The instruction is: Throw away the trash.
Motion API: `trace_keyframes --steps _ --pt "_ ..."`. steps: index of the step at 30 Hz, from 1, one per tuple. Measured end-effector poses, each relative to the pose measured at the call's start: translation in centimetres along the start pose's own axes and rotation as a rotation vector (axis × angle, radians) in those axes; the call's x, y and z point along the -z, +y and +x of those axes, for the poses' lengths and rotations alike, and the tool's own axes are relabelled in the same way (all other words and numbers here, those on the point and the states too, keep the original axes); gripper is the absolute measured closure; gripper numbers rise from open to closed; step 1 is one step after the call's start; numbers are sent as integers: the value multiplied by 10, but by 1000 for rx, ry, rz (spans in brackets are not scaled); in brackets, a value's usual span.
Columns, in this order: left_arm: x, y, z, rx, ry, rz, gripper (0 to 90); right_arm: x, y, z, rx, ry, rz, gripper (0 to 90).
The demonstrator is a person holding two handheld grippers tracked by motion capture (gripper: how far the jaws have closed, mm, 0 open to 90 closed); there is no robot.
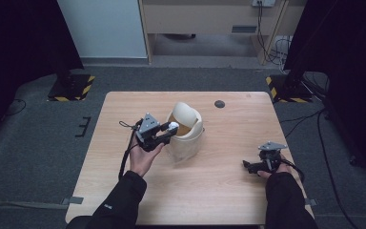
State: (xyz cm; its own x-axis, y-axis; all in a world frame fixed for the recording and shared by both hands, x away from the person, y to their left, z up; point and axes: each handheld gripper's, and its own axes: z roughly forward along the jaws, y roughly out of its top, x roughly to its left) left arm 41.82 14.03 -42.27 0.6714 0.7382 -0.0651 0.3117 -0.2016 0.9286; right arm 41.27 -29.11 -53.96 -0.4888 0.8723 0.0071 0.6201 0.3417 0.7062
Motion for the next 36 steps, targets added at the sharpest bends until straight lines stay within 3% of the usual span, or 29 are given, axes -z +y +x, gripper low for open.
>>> trace_keyframes --steps 14,20,30,36 --pt "-14 1 -2 3 -7 22 616 0 0 0 0 1 0 6" --pt "-17 0 -3 8 -16 23 570 0 0 0 0 0 0 6" --pt "-12 3 -5 15 -28 1 517 0 0 0 0 1 0 6" --pt "0 3 -6 -2 -29 -3 486 0 0 0 0 1 0 6"
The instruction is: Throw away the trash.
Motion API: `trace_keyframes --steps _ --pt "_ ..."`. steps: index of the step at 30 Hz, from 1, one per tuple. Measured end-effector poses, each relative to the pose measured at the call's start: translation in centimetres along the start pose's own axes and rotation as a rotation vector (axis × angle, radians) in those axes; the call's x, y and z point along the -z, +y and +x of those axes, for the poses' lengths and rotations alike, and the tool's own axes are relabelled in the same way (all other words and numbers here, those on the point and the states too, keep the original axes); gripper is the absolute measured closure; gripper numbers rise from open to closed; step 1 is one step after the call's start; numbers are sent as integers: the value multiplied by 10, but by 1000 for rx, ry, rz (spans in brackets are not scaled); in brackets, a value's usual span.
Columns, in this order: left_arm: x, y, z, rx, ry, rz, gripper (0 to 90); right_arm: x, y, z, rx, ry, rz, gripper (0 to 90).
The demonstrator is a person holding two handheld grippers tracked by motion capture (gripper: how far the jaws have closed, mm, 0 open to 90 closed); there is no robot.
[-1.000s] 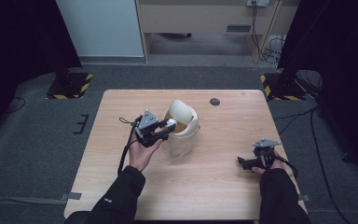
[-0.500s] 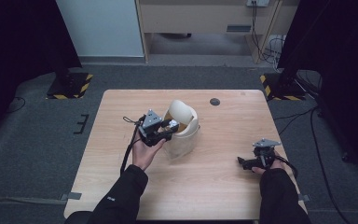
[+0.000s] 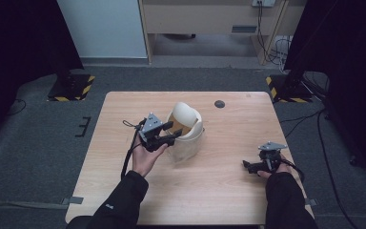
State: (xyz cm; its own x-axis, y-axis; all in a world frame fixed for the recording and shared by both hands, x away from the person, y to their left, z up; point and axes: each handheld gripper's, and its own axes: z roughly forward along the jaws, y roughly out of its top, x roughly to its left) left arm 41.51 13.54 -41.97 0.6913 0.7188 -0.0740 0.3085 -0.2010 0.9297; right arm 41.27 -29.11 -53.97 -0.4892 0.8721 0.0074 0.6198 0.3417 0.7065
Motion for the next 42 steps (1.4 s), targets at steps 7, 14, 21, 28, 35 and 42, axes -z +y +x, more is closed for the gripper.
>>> trace_keyframes --steps 7,14,21,28,35,42 --pt "22 -10 7 0 24 -2 452 0 0 0 0 0 0 6" --pt "44 -26 17 21 62 4 418 0 0 0 0 0 0 5" --pt "56 -50 24 45 86 68 377 0 0 0 0 -1 0 6" --pt "61 -73 30 53 108 174 308 0 0 0 0 0 0 6" --pt "64 -97 37 90 125 289 211 0 0 0 0 0 0 6" --pt "70 -119 51 105 169 418 162 0 0 0 0 0 0 6"
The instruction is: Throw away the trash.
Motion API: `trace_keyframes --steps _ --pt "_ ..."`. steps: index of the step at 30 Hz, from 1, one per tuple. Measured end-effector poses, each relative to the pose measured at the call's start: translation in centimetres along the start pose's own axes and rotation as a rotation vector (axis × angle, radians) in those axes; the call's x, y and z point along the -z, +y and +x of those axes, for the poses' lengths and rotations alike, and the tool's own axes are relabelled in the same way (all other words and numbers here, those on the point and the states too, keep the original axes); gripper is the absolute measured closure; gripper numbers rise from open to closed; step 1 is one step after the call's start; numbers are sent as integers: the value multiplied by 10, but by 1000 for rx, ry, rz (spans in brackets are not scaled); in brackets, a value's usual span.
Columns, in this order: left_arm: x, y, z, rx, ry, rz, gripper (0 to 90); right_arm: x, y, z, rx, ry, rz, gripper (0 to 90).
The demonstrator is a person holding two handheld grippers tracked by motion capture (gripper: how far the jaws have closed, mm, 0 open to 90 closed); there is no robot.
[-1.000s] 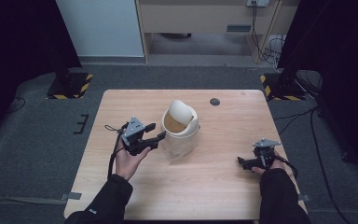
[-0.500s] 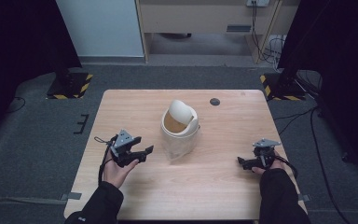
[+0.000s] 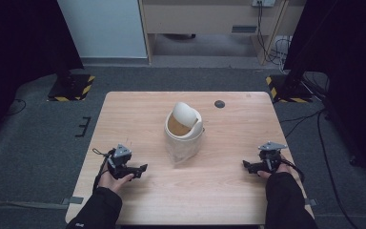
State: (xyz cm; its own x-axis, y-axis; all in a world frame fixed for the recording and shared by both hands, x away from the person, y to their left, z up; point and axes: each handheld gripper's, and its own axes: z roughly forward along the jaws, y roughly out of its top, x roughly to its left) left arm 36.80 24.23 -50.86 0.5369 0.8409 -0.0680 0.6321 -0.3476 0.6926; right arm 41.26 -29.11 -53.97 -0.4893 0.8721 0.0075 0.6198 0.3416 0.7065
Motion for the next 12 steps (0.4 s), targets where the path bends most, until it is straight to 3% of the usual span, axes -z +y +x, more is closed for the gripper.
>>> trace_keyframes --steps 4,12 --pt "-3 -4 7 -18 32 46 143 0 0 0 1 -1 0 6" --pt "-9 -9 11 -16 48 94 123 0 0 0 0 0 0 6"
